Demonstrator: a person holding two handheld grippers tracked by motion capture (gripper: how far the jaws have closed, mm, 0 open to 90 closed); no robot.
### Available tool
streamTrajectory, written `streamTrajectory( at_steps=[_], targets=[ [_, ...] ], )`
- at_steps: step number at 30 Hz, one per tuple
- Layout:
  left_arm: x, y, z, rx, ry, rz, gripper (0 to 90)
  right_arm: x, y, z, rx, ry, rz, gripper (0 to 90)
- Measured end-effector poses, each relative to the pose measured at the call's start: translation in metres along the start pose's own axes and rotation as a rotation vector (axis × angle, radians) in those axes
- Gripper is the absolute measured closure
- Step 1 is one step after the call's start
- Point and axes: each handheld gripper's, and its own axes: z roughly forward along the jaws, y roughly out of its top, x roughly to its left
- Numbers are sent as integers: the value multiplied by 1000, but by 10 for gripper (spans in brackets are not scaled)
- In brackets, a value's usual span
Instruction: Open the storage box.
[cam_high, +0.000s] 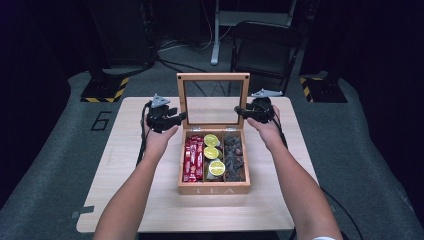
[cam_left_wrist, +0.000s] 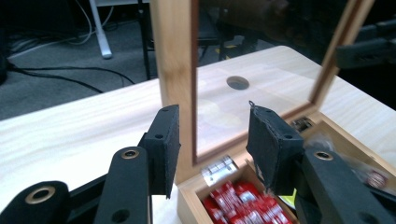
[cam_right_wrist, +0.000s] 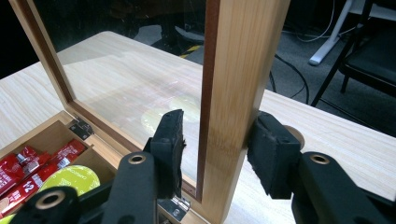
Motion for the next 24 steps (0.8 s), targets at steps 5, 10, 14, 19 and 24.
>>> streamTrajectory(
  at_steps=[5, 10, 14, 19, 24],
  targets=[
    [-6, -16, -6, 37, -32, -24, 520, -2, 0, 2, 0, -2, 13, 570],
    [-14, -31, -14, 66, -38, 11, 501, -4, 0, 5, -2, 0, 25, 567],
    [-19, -43, -19, 83, -35, 8, 488, -4, 3, 7, 17, -6, 22, 557],
    [-25, -58, -20, 106, -46, 4, 485, -4, 4, 10, 24, -21, 21, 549],
    [-38, -72, -21, 116, -68, 20, 485, -5, 6, 12, 36, -23, 31, 549]
  ],
)
